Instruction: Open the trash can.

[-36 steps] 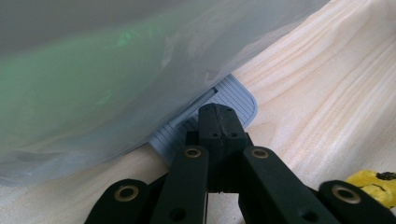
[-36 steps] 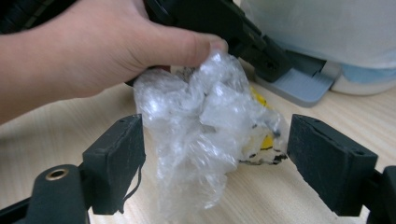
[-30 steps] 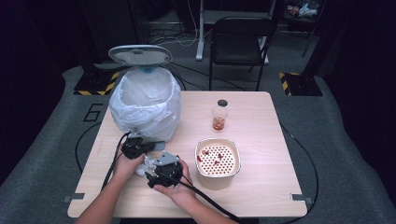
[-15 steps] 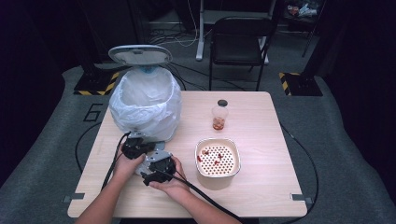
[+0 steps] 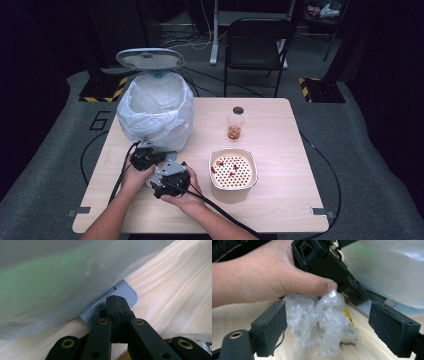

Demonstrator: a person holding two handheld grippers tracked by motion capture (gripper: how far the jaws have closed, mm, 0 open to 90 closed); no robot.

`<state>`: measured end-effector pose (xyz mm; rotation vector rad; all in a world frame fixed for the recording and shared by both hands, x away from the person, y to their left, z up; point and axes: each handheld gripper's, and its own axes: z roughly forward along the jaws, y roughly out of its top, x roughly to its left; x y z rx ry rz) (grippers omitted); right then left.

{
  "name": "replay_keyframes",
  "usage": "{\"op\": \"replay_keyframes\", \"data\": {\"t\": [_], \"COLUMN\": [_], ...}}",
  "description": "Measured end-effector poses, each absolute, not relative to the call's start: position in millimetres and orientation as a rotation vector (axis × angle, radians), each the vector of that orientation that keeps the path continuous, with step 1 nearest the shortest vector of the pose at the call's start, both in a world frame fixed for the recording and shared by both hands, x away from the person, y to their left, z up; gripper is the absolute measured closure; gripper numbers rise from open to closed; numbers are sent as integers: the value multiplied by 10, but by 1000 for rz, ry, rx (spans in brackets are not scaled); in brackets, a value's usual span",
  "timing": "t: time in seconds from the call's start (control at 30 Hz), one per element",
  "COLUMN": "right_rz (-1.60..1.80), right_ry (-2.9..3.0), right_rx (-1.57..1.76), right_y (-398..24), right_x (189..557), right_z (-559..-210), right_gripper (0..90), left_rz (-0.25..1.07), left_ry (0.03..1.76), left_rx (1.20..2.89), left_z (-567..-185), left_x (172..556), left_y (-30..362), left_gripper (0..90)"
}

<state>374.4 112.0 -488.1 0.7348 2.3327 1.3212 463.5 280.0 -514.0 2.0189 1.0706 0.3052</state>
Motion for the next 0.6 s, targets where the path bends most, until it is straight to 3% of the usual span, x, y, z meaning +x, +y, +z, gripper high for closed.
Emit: {"op": "replay_keyframes", "data": {"t": [0.47,0.6], "right_rz": [1257,1182], "right_ry": [2481,2499], "right_rx": [757,756], "right_y": [1323,1349], "right_x": [3971,3998], "right_z": [-5125,-5221], "right_gripper": [146,239], "left_rz": [310,299], "left_ry": [1073,1081], "left_rx": [2013,2001], "left_z": [-5143,-5147], "left_x": [4636,4637], "left_y": [2799,2800], "left_gripper": [900,900]}}
